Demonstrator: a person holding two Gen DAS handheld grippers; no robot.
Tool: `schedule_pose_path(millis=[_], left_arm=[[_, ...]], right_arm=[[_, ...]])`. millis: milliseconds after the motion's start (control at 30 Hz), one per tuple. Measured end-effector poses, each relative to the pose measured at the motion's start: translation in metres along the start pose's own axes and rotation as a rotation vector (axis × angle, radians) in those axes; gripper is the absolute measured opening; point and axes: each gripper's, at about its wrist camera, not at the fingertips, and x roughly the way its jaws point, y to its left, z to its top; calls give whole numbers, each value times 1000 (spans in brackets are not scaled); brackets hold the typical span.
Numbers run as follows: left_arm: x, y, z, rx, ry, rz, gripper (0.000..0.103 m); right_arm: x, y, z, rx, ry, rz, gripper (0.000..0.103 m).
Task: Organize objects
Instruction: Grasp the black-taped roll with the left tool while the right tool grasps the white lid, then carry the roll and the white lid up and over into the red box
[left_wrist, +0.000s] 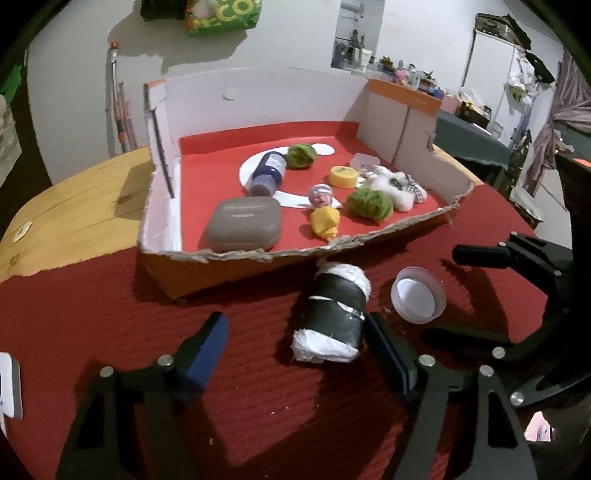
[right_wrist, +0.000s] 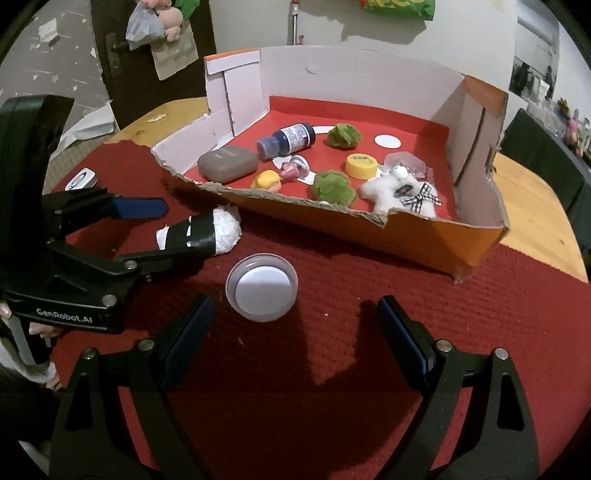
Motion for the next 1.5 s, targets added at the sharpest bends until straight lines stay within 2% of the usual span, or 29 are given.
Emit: schedule_pose_path(millis=[400, 433, 467, 533, 667, 933, 1500], left_arm=[[4, -12, 3, 65, 4, -38, 46], [4, -13, 3, 66, 2, -42, 41], [5, -13, 4, 65, 1, -52, 36], [5, -13, 4, 62, 0, -61, 36], [1, -16, 3, 70, -7, -45, 36], [-15, -19, 2, 59, -38, -59, 36], [-30, -24, 2, 63, -69, -55, 35]], right_arm=[[10, 10, 6, -71, 12, -17, 62], [10, 11, 7, -79, 9, -14, 60], [10, 12, 7, -86, 5, -8, 53], [10, 15, 7, -98, -5, 9, 39], [7, 20, 5, -122, -17, 1, 39], [-12, 20, 5, -104, -54, 13, 39], [-18, 15, -1, -72, -50, 17, 39]])
